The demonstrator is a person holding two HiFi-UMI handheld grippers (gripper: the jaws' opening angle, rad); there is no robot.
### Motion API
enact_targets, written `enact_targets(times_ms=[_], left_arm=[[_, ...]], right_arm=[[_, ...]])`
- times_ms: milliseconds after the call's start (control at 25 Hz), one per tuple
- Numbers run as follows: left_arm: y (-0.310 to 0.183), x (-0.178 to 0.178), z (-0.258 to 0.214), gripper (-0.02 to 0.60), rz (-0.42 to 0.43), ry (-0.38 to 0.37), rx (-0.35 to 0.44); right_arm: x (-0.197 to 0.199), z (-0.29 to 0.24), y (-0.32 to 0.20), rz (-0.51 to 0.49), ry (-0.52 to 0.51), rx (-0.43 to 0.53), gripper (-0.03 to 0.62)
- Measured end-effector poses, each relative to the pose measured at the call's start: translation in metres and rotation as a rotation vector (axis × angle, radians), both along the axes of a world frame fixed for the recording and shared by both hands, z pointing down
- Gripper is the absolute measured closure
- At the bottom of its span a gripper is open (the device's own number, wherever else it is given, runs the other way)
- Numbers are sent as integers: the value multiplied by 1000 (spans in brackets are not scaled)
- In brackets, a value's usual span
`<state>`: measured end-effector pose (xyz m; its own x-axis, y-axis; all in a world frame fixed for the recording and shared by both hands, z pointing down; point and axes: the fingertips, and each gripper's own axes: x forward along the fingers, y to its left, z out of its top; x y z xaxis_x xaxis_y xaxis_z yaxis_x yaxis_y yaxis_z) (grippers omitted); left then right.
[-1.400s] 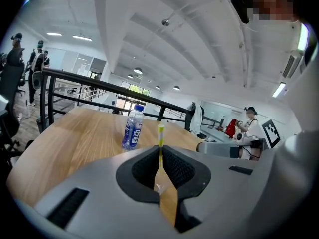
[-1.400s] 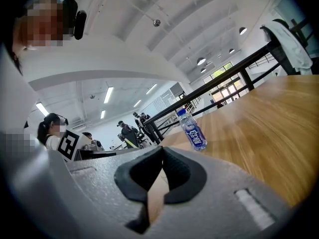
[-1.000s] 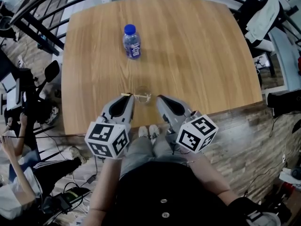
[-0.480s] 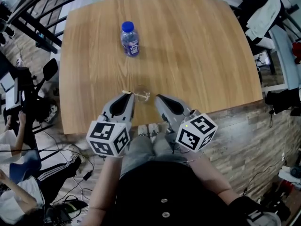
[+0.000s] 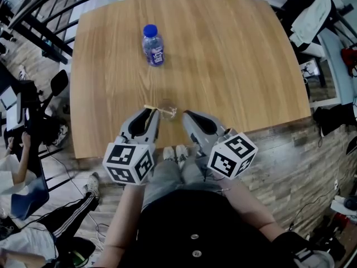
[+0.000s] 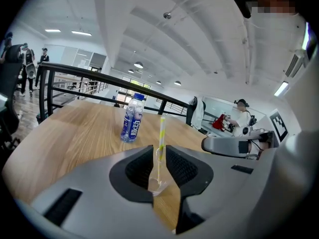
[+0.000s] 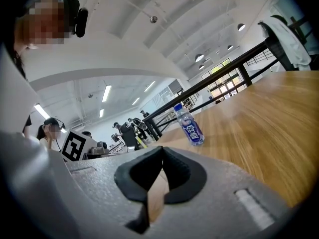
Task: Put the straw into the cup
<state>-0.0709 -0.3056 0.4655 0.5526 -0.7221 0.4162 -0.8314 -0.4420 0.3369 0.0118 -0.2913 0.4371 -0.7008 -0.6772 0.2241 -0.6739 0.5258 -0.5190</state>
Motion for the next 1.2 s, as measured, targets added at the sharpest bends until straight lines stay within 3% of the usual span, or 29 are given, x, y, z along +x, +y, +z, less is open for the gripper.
enact_targets(times_ms=[80,280,840,1200], left_arm=[[2,-1,-2,478,-5,1,6],[9,-5,-9,460,-10,6,20],[37,-8,-50,466,-5,100,113],[51,-7,-75,506,-1,142,174]], right_arm=[[0,-3,1,1,1,9,595],[-4,-14,5,-11,7,38,595],[-8,-59,20,-29,-41,140,595],[-21,-87,38,-54,-47,232,595]])
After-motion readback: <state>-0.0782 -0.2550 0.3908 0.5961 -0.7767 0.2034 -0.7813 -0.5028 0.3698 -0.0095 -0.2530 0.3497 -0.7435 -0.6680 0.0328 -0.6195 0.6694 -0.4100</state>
